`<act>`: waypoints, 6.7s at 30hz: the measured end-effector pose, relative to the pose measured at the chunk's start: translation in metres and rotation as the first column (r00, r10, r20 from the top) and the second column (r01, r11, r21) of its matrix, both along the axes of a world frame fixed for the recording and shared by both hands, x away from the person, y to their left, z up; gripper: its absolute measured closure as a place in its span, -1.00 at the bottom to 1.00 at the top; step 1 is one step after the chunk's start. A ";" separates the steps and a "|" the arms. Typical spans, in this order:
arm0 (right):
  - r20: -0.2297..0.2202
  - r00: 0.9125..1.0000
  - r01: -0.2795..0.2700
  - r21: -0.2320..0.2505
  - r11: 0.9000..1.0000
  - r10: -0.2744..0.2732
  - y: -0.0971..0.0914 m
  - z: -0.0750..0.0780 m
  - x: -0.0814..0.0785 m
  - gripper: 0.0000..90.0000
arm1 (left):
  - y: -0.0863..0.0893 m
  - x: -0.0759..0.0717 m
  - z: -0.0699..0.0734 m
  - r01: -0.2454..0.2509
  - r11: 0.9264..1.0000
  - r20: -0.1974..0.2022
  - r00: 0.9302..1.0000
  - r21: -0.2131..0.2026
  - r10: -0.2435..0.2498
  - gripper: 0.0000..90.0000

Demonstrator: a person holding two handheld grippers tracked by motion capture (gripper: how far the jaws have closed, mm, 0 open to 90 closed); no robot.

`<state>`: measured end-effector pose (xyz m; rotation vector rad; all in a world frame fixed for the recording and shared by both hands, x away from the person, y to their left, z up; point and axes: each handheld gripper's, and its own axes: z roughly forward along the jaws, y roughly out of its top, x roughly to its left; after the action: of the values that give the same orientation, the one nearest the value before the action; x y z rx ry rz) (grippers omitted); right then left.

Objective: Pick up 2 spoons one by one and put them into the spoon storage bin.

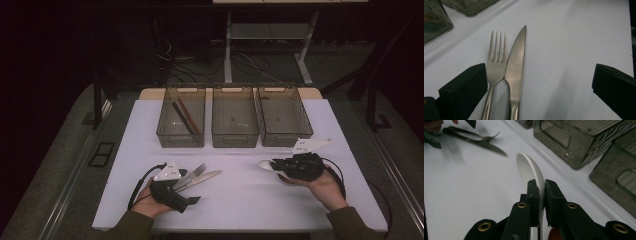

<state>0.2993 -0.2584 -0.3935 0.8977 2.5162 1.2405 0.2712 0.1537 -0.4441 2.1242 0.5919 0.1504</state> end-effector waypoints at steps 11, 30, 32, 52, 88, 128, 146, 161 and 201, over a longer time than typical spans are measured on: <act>0.016 1.000 0.026 0.044 0.999 -0.027 0.006 0.007 0.017 0.84 | 0.000 0.000 0.000 0.004 1.000 0.005 1.000 0.004 -0.004 -1.00; 0.031 0.995 0.092 0.126 0.988 -0.097 0.024 0.018 0.049 0.84 | -0.002 -0.001 0.001 0.011 1.000 0.005 1.000 -0.003 -0.011 -1.00; 0.030 0.994 0.103 0.125 0.987 -0.107 0.027 0.020 0.055 0.84 | -0.001 -0.001 0.001 0.012 1.000 0.005 1.000 -0.003 -0.012 -1.00; 0.023 0.988 0.150 0.108 0.983 -0.153 0.069 0.042 0.109 0.83 | 0.000 -0.002 0.002 -0.005 1.000 0.000 1.000 -0.026 0.005 -1.00; -0.068 0.978 0.195 -0.038 0.980 -0.197 0.115 0.005 0.159 0.79 | -0.002 -0.002 0.001 0.015 1.000 -0.004 1.000 -0.022 -0.015 -1.00; -0.028 0.997 0.078 0.064 0.995 -0.076 0.040 0.023 0.055 -0.26 | -0.002 -0.002 0.000 0.002 1.000 -0.012 1.000 -0.012 -0.002 -1.00; -0.027 0.996 0.090 0.079 0.993 -0.088 -0.012 0.001 0.001 -0.26 | -0.001 -0.002 0.000 0.009 1.000 -0.009 1.000 0.010 -0.009 -1.00; -0.074 0.986 0.146 -0.016 0.989 -0.147 -0.047 -0.030 -0.019 -0.21 | -0.002 -0.003 0.000 0.009 1.000 -0.005 1.000 0.018 -0.009 -1.00; -0.153 0.982 0.093 -0.134 0.987 -0.113 -0.049 -0.050 -0.011 0.44 | -0.002 -0.002 -0.001 0.011 0.999 -0.007 1.000 0.031 -0.011 -1.00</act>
<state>0.2882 -0.3069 -0.4435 1.1216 2.5978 1.0019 0.2691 0.1514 -0.4455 2.1582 0.5853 0.1465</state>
